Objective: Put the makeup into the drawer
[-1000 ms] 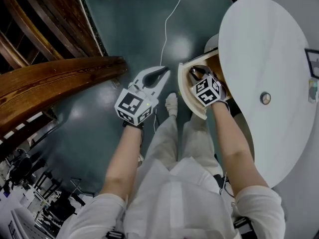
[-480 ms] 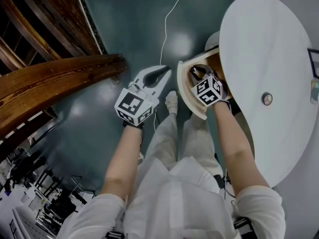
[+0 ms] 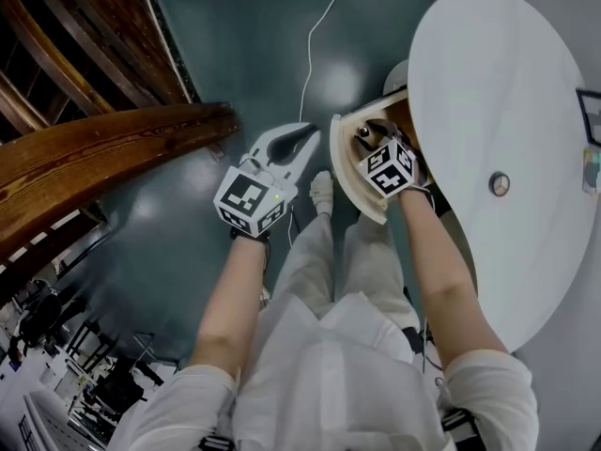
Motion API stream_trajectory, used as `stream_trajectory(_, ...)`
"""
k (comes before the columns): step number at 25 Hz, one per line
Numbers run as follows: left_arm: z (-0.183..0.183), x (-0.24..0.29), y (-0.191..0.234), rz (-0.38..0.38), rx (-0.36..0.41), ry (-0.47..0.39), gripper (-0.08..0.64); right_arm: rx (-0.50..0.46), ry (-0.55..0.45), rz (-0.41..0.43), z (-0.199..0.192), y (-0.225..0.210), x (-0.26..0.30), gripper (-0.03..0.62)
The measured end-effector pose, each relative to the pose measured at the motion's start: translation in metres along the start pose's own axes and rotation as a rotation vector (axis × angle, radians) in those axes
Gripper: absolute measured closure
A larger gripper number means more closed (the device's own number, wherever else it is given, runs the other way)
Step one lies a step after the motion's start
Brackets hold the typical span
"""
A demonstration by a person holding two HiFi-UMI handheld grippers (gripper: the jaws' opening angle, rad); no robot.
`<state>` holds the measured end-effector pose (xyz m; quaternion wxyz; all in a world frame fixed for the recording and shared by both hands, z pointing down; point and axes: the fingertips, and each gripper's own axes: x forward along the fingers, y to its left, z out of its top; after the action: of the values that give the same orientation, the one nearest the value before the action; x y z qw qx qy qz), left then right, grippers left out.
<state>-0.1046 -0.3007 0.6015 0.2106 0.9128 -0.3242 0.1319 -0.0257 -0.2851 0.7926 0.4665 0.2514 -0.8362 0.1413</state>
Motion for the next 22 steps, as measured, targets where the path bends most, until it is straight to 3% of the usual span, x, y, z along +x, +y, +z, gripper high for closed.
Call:
stream_trajectory(11,0.013,-0.009,-0.01,-0.007,0.017,-0.01,0.541,0.133,-0.135,-0.033,0.034,0.009,-0.048,0.433)
stream_trajectory(22,0.058,-0.038,-0.026,-0.013,0.069,-0.049,0.541,0.292,-0.302,-0.103,0.068,0.016,-0.143,0.454)
